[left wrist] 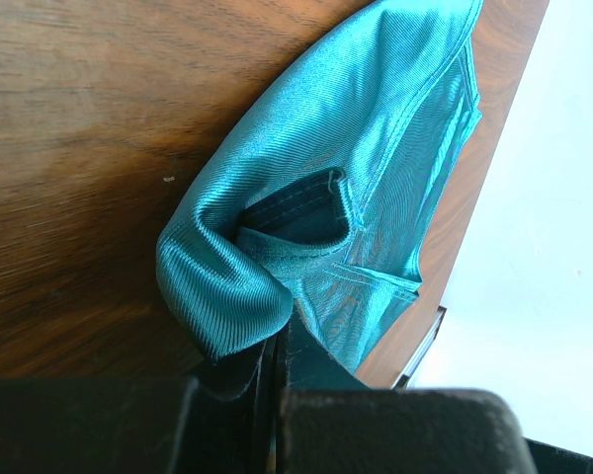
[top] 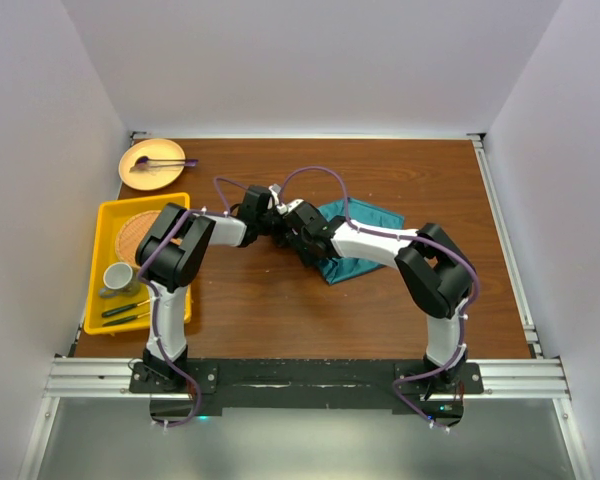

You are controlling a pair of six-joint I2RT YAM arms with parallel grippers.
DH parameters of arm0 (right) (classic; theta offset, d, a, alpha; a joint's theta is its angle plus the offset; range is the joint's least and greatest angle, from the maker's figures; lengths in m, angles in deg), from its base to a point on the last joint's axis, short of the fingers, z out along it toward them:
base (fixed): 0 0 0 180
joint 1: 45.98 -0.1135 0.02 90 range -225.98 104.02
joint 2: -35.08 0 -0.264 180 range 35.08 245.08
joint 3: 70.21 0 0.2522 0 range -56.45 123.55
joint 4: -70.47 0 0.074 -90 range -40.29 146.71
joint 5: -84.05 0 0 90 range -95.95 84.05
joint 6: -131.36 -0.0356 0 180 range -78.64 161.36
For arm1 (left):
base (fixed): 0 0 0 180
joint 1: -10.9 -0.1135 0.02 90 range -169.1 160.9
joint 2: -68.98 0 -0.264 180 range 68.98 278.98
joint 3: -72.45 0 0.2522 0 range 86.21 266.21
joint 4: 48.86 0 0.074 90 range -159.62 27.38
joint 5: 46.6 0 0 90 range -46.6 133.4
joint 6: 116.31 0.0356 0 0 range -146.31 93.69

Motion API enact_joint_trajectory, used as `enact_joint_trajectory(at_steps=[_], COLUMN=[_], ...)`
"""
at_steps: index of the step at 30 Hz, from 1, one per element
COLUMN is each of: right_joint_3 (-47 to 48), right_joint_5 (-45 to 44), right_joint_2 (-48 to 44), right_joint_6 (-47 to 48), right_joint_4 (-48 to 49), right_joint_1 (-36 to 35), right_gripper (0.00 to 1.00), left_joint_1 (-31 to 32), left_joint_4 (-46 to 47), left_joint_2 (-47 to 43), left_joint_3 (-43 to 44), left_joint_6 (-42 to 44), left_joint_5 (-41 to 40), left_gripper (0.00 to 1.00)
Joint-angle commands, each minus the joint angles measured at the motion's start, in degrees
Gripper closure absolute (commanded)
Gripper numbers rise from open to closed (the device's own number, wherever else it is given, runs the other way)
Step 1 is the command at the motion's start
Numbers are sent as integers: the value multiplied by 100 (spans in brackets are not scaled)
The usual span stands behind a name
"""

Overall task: Fold the napkin, place the utensils inside, and roll it up
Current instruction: Roll the napkin with the utensil

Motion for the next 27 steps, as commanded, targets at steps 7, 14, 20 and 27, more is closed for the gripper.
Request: enact_joint_trajectory(at_steps=[7,14,20,27], right_joint_3=[174,209,174,-116], right_joint_5=[-184,-167,-141,-44], right_joint_2=[264,414,642,756], right_joint_6=[295,453,506,322], right_joint_4=[-254,-202,-210,-192], right_joint_1=[25,262,385,438], right_gripper=[50,48,48,51], left_joint_1=[-62,-80,-98,-115], left_joint_4=[-1022,-995,-995,-1004], left_joint_2=[222,222,231,205], left_joint_3=[-234,-260,-243,-243], left_joint_6=[356,347,347,356], left_joint_5=[-559,-541,-524,-506], left_gripper=[100,100,100,100])
